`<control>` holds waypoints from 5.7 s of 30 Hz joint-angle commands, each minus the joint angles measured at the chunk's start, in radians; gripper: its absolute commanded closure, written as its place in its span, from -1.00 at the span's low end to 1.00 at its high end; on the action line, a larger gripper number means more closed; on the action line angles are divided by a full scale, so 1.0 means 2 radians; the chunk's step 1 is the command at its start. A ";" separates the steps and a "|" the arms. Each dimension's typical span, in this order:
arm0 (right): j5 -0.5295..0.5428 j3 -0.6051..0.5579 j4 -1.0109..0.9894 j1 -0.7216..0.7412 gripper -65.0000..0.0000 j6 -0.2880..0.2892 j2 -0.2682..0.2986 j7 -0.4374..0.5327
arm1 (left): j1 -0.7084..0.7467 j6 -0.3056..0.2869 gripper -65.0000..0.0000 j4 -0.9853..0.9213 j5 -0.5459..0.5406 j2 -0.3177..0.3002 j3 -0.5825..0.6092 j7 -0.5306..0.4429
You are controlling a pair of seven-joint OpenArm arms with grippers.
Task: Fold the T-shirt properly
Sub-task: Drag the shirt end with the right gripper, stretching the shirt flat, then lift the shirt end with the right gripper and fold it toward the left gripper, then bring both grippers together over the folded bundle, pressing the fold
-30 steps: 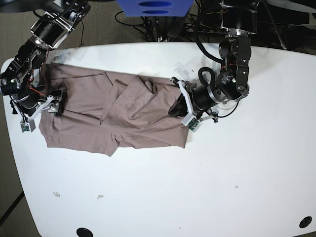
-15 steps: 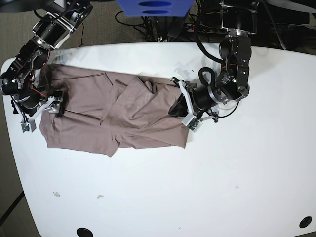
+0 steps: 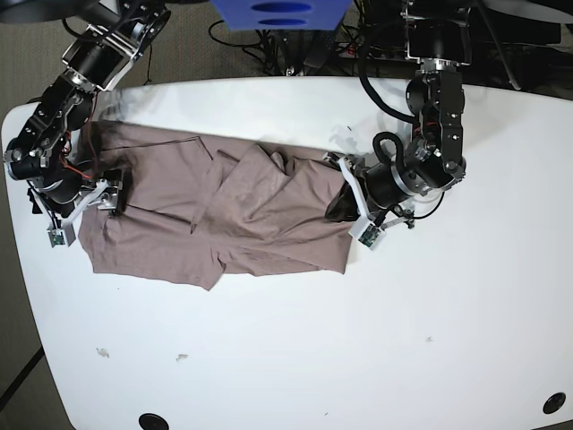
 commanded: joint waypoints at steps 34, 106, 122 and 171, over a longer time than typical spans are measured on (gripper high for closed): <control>-0.037 -0.010 -0.093 -0.009 1.00 0.008 -0.012 -0.001 | -0.004 0.004 1.00 -0.037 0.009 -0.001 0.001 0.005; -0.038 -0.296 0.216 0.020 1.00 0.008 -0.074 -0.129 | -0.033 0.004 1.00 -0.051 0.018 0.025 0.022 0.006; -0.038 -0.352 0.213 0.048 1.00 0.008 -0.122 -0.136 | -0.032 0.004 1.00 -0.052 0.019 0.035 0.023 0.005; -0.036 -0.457 0.109 0.050 1.00 0.008 -0.135 -0.056 | -0.033 0.004 0.94 -0.056 0.052 0.059 0.020 -0.022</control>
